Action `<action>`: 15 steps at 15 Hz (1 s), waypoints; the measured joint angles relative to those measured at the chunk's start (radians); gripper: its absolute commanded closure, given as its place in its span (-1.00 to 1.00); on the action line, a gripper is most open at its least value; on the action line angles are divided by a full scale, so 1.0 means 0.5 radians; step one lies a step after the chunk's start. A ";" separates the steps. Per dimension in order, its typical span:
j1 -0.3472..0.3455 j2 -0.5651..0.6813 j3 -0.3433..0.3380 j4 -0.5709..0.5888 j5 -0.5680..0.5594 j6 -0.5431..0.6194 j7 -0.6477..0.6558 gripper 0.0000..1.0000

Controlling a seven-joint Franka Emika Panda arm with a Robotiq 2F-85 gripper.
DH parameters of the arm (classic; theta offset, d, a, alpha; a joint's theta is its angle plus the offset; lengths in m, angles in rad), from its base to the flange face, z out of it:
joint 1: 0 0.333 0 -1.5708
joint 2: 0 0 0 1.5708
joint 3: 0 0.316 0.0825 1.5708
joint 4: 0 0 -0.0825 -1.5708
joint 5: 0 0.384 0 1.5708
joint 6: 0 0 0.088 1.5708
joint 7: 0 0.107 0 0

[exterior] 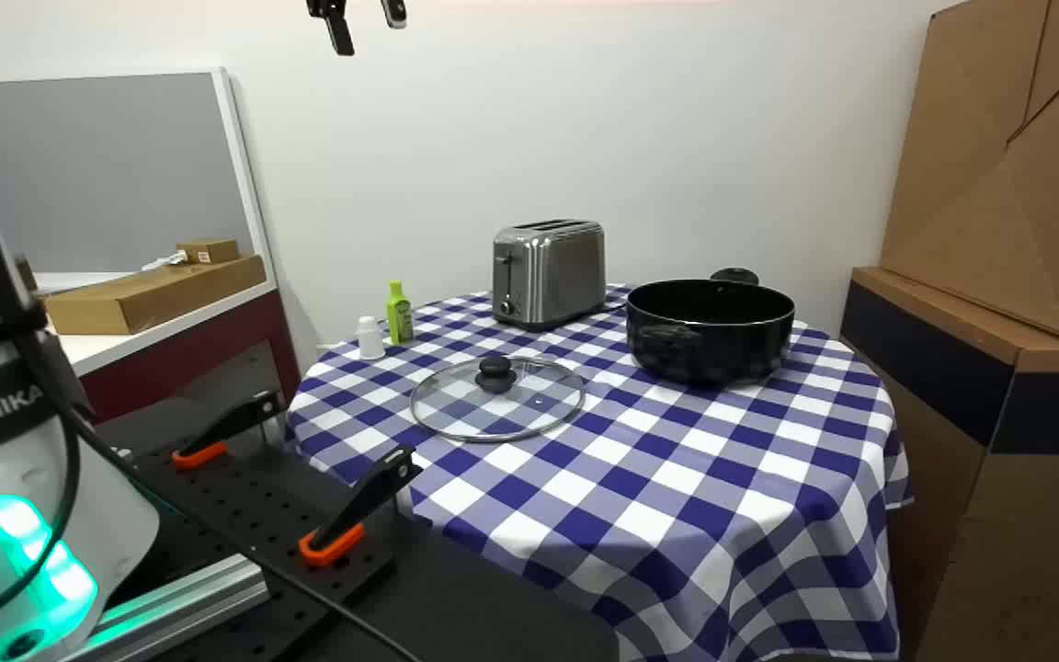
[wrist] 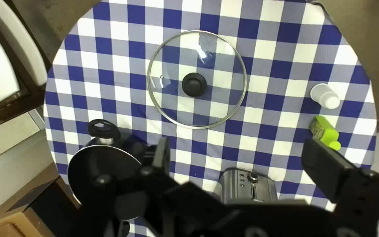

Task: Move the green bottle to the right

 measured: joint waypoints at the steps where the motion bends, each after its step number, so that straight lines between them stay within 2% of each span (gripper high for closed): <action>1: 0.000 0.000 0.000 0.000 0.000 0.001 0.000 -1.00; 6: 0.010 0.000 -0.007 -0.002 -0.002 0.001 0.000 -1.00; 9: 0.031 0.001 0.006 -0.029 -0.078 0.062 0.039 -1.00; 12: 0.041 0.040 0.058 -0.109 -0.171 0.277 0.173 -1.00; 15: 0.039 0.182 0.114 -0.186 -0.235 0.591 0.384 -1.00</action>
